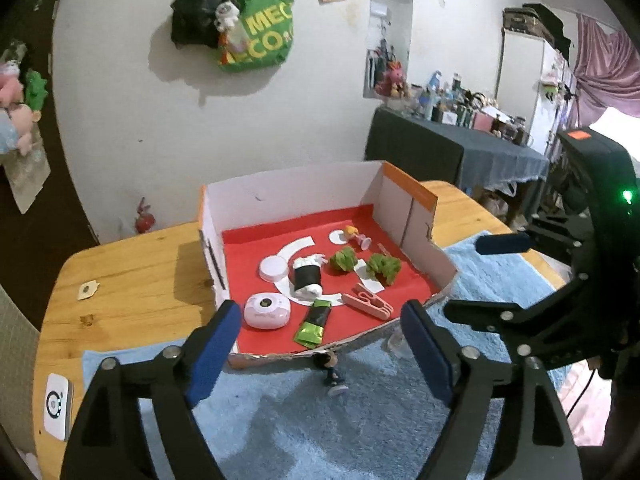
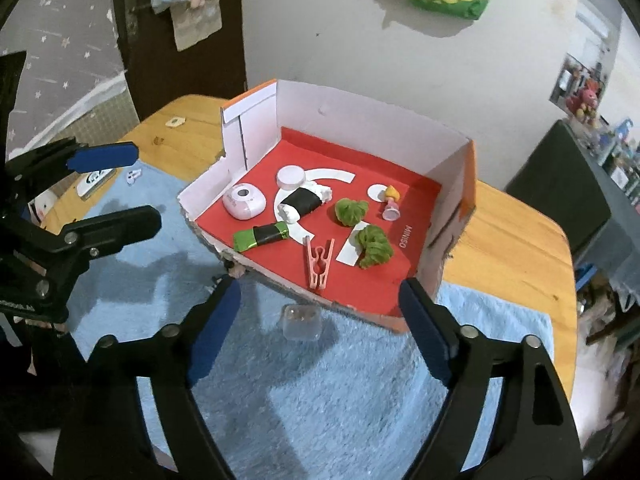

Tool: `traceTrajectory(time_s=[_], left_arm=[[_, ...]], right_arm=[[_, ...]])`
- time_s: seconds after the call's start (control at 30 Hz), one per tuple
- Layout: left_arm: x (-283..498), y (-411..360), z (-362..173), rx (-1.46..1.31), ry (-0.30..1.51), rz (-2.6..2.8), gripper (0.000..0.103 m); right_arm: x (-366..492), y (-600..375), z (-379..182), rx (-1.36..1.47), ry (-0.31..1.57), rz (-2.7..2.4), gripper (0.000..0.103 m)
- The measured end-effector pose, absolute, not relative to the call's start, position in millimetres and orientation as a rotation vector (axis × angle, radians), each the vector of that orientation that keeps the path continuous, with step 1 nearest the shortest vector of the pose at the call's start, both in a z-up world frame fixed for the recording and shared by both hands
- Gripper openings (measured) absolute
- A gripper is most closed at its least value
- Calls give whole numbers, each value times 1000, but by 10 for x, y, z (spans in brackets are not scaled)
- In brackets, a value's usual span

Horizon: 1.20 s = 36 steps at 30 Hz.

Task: Organize objects
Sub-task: 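Lift both tools out of the box back over the towel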

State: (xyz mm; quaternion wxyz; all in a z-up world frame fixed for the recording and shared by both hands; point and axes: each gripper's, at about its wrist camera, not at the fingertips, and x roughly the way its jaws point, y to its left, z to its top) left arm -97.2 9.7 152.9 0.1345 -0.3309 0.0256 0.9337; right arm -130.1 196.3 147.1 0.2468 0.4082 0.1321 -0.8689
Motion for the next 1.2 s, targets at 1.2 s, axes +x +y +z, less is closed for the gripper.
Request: traceTrajectory(time_s=[1.2], left_arm=[[-237,67,400,-1038,-121,2892,103]], right_arm=[[-359,2253,601,1016,68,-2681,94]])
